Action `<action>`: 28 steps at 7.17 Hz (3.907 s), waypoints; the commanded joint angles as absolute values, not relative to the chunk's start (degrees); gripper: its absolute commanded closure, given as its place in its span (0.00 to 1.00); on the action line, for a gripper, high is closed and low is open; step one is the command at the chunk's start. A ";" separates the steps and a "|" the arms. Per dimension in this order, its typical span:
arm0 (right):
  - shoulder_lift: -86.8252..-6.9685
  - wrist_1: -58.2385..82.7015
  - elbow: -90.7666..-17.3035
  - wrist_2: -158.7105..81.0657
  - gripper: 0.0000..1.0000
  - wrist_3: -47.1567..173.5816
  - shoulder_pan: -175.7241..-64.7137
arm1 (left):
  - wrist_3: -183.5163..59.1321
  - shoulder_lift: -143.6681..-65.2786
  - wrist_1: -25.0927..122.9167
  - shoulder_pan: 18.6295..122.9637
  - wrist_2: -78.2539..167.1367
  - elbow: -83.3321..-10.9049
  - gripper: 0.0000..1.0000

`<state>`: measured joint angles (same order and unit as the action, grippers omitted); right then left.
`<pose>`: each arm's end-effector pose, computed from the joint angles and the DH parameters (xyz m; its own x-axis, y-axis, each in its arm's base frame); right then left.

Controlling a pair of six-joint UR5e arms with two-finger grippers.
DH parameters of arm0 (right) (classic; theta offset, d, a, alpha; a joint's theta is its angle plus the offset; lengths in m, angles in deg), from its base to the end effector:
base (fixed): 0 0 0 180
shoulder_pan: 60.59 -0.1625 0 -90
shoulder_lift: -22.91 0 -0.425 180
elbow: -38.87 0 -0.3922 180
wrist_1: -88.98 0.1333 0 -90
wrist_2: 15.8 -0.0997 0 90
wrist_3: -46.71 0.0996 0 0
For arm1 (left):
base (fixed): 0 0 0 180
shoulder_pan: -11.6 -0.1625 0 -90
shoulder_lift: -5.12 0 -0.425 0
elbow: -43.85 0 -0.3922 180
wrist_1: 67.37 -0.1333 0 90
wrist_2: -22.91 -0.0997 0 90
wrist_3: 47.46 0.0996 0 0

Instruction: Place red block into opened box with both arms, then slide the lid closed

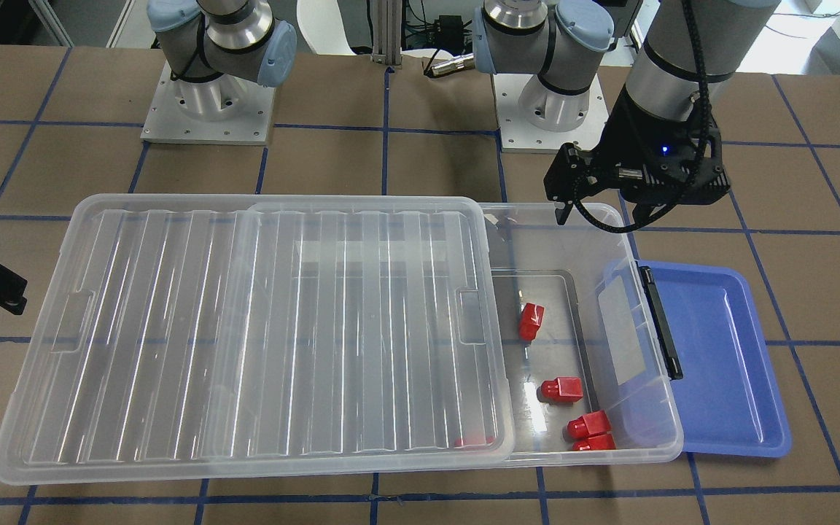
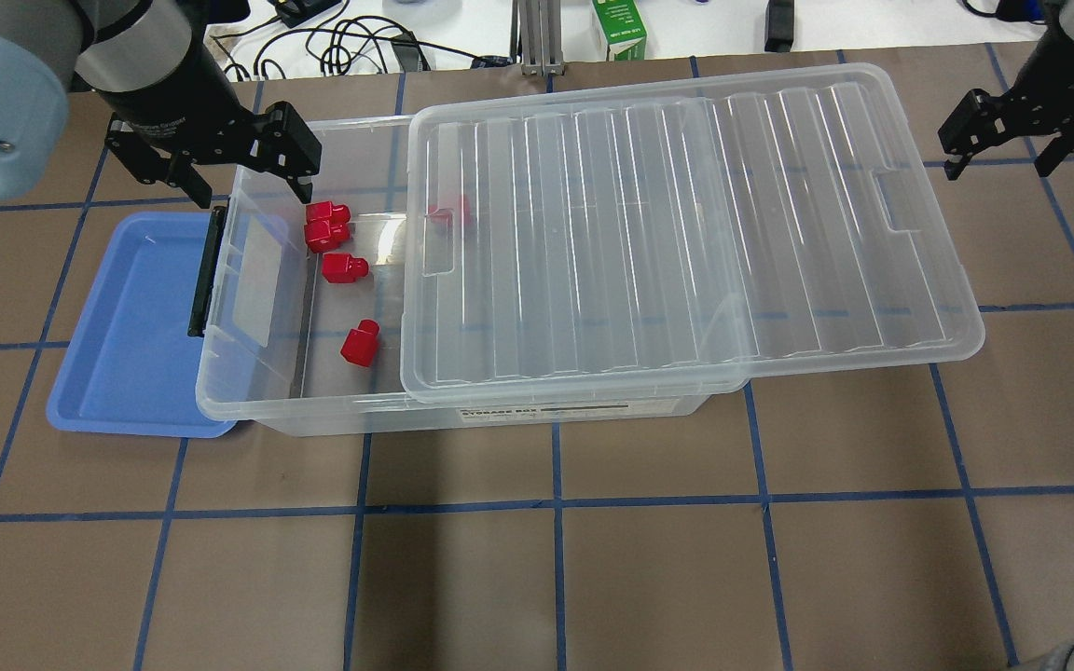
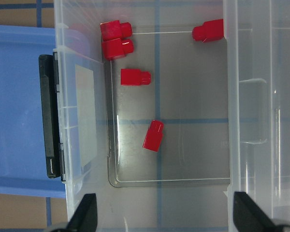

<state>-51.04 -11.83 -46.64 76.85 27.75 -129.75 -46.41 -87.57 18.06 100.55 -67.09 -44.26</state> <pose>-0.0932 -0.6067 0.3915 -0.9987 0.0319 0.0395 0.0330 0.9991 0.0274 -0.1238 -0.5205 0.4887 -1.0000 0.0000 -0.0012 0.0000 0.9978 -0.0657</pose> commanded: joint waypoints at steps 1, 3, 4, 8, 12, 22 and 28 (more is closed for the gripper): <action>-50.22 -12.10 -46.65 78.49 0.00 27.02 -128.45 | -46.41 -87.52 18.06 100.55 -67.09 -44.30 0.00; -50.04 -13.23 -48.65 78.24 0.00 27.11 -128.35 | -46.41 -87.43 18.06 100.55 -67.09 -44.22 0.00; -50.21 -13.76 -50.67 78.24 0.00 27.02 -128.35 | -46.41 -87.43 18.06 100.55 -67.18 -44.22 0.00; -51.27 -13.59 -51.92 77.45 0.00 27.20 -129.05 | -46.41 -87.43 18.15 100.55 -67.18 -44.22 0.00; -51.53 -12.80 -51.92 75.78 0.00 28.34 -132.12 | -46.32 -87.78 18.50 100.11 -67.27 -44.22 0.00; -51.62 -12.89 -51.92 73.94 0.00 45.83 -145.31 | -46.58 -82.94 22.75 99.85 -66.66 -50.87 0.00; -53.55 -11.67 -49.56 74.11 0.00 45.74 -145.23 | -44.23 -83.73 24.39 99.94 -68.14 -47.73 0.00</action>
<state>-52.65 -12.69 -50.84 73.93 45.75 -145.59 -45.91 -83.50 24.40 100.16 -67.02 -48.32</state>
